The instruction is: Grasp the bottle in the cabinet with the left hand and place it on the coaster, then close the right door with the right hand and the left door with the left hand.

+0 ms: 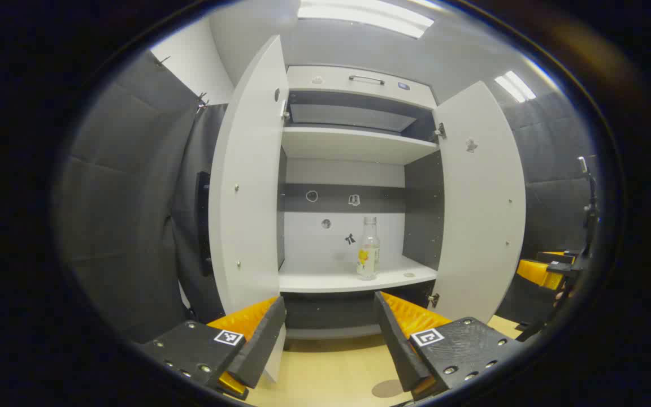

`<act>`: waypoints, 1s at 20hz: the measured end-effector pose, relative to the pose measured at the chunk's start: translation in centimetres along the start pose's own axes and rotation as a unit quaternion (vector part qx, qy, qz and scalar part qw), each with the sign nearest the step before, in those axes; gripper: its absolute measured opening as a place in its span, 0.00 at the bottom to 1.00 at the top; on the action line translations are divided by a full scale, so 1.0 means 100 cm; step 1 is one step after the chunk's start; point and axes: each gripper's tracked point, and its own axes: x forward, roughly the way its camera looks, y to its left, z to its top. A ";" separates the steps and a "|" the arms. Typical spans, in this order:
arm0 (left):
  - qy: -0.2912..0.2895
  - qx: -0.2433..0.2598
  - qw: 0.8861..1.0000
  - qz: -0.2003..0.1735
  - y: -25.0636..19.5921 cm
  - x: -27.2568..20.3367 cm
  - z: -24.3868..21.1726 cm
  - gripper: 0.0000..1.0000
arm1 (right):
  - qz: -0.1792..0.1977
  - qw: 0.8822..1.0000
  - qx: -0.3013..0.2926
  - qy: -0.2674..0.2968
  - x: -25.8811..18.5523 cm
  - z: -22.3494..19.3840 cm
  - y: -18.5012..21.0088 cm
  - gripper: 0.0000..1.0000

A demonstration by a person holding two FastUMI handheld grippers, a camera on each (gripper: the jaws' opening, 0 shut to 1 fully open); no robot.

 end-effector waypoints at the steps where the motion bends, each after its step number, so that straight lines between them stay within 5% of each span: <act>1: 0.000 0.000 1.000 0.000 0.000 0.000 0.000 0.92 | -0.001 1.000 -0.001 0.000 0.000 0.000 -0.001 0.99; 20: 0.019 -0.010 0.999 -0.048 -0.033 0.054 0.005 0.91 | -0.076 0.997 0.006 0.006 -0.005 0.006 -0.064 0.99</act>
